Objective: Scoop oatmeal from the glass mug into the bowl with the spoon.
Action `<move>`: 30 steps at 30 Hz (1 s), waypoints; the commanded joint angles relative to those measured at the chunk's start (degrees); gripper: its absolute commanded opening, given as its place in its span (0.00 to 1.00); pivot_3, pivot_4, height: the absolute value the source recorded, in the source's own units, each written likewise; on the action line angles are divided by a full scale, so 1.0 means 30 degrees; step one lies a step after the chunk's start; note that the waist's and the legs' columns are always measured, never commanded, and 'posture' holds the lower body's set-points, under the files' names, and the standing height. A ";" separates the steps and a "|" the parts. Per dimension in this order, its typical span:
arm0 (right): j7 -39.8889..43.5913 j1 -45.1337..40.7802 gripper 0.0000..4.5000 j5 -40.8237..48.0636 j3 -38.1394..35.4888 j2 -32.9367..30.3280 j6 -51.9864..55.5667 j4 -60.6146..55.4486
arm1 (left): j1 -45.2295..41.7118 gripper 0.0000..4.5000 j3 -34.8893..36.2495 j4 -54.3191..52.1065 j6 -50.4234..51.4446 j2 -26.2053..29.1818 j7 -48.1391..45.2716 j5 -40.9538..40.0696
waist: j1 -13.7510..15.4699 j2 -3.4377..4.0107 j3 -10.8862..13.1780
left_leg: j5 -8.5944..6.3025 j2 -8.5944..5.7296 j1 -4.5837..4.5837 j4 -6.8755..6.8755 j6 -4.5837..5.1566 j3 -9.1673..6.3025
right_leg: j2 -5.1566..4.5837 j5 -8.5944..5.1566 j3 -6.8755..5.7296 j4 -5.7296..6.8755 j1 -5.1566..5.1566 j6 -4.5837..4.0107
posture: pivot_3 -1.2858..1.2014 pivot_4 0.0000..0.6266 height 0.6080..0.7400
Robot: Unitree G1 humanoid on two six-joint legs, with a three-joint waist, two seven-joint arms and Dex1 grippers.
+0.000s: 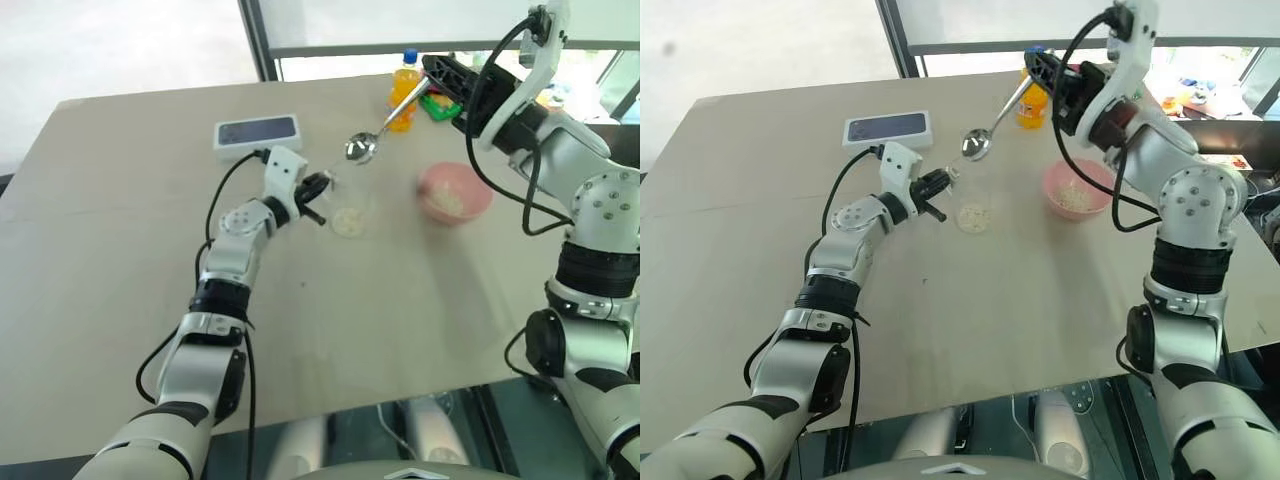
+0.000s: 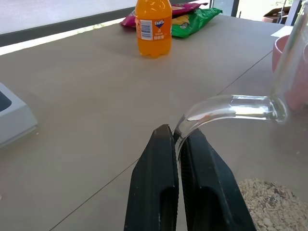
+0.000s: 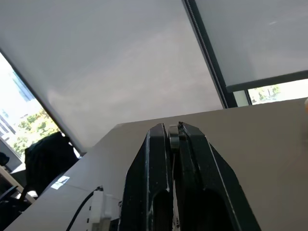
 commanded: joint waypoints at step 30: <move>0.6213 0.3082 0.00 -1.0605 0.6763 -0.1568 -0.4169 -0.0597 | -0.5088 0.01 -0.2019 0.2792 -0.2394 -0.0748 -0.1159 0.2643 | -0.0036 -0.0007 0.0004 | 0.0008 -0.0024 -0.0021 0.0023 -0.0013 0.0010 | -0.0002 0.0005 -0.0002 -0.0015 -0.0008 0.0011 | 0.52 0.24 1.00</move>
